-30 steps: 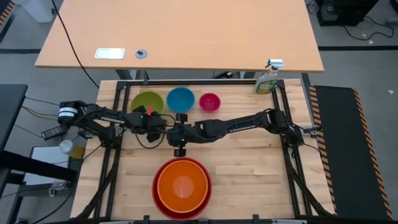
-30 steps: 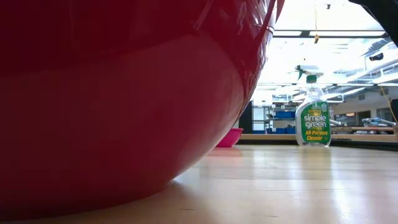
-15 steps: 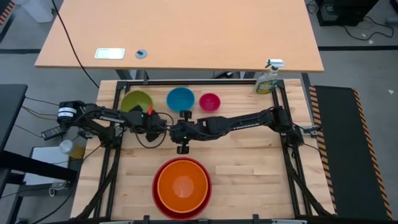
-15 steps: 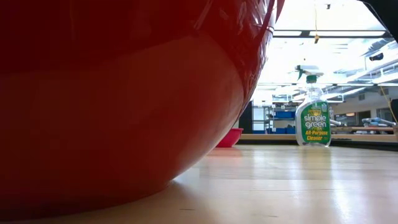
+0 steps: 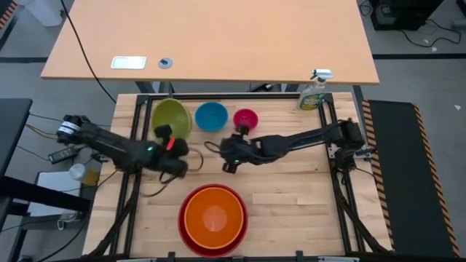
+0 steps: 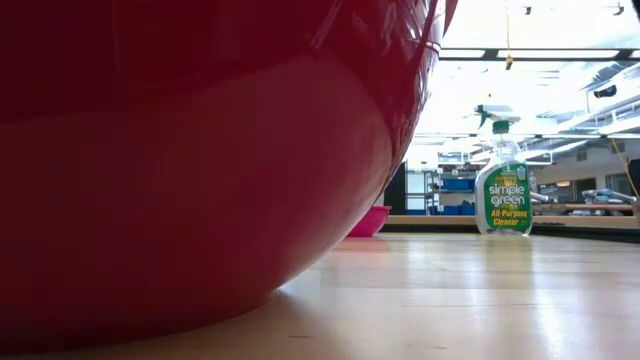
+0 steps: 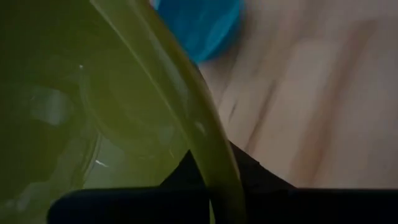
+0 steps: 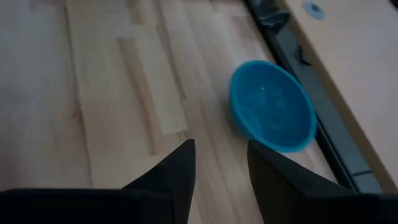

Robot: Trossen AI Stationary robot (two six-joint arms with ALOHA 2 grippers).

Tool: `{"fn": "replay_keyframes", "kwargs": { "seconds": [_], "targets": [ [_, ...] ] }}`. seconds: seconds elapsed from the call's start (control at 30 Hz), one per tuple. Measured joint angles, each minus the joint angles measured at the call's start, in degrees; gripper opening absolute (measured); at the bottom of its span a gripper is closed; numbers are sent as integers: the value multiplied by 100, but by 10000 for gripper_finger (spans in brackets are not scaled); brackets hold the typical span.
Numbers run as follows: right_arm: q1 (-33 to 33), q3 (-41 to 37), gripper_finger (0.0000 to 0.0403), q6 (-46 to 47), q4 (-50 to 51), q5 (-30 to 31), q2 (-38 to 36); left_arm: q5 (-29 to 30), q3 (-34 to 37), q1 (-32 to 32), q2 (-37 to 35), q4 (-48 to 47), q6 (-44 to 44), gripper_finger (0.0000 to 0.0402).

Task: Nest bowls inside each other
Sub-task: Stack the green on top of the orange bowl

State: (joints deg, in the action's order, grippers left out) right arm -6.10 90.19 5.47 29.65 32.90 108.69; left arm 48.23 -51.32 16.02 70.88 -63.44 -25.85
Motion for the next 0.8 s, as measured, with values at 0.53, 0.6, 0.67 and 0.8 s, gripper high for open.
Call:
{"fn": "replay_keyframes", "kwargs": {
  "seconds": [0.53, 0.6, 0.67, 0.8],
  "targets": [
    [-51, -2431, 152, 840, -1386, -66, -1957, -2754, -947, 2963, -1, 3543, 2913, 18],
    [-46, -2453, 152, 903, -1402, -179, -1938, -2862, -945, 3045, 262, 3824, 2902, 15],
    [-46, -2453, 152, 943, -1485, -292, -1899, -2907, -945, 3043, 577, 3893, 2904, 14],
    [-61, -2453, 152, 1001, -1510, -454, -1885, -3205, -940, 2852, 1176, 3759, 2849, 15]
  ]
}}
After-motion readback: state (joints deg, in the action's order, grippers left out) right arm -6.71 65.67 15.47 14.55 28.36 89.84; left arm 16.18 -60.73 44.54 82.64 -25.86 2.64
